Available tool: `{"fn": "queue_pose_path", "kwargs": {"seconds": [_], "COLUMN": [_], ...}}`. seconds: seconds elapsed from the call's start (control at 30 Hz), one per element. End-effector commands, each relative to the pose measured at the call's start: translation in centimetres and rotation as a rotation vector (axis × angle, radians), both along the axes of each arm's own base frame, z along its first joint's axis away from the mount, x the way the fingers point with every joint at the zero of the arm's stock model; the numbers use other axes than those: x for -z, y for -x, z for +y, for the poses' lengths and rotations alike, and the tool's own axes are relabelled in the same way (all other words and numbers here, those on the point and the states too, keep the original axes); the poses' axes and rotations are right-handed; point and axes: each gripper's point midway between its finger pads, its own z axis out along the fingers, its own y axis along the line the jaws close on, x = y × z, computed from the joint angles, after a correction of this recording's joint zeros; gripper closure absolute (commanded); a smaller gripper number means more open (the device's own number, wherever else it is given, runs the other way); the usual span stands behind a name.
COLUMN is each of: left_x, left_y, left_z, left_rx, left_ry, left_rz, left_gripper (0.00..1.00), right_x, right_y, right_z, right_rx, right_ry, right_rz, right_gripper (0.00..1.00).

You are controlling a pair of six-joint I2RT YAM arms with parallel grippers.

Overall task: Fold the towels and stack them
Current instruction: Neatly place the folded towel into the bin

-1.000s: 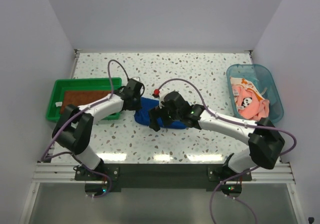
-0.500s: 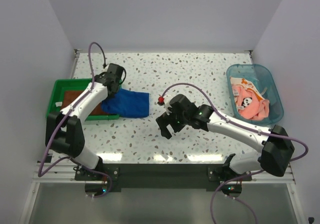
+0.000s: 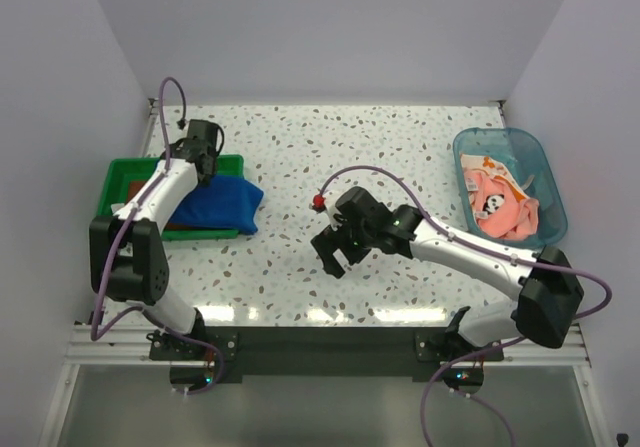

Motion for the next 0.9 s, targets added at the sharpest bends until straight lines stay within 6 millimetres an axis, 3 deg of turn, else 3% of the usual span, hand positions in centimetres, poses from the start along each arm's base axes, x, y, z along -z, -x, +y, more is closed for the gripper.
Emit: {"fn": "queue_pose_path", "kwargs": {"seconds": [0.0,0.43,0.57,0.6,0.87], "left_x": [-3.0,-1.6,-0.1,0.1,0.4], "left_y": [-2.2,-2.7,-2.4,-2.0,-0.9], "left_z": [1.4,4.0,4.6,5.5,7.5], "left_rx": [-0.005,-0.081,-0.117,-0.152,-0.229], "left_ry": [-0.071,-0.062,-0.065,-0.062,-0.064], "left_rz": [-0.099,-0.112,-0.093,-0.099,-0.116], "left_gripper": [1.0,1.0,1.0,1.0,1.0], "right_x": [-1.3,-1.2,-1.1,-1.1,-0.9], "right_y": [-0.4,-1.2,-1.4,-1.4,-1.6], "right_z": [0.7,0.5,0.3,0.3,0.3], "right_rx": [-0.021,-0.015,-0.013,-0.014,-0.012], "right_ry": [-0.016,0.027,0.038,0.04,0.052], "right_rz": [-0.013,-0.035,-0.04,-0.043,-0.045], "right_gripper": [0.02,0.02,0.01,0.02,0.02]}}
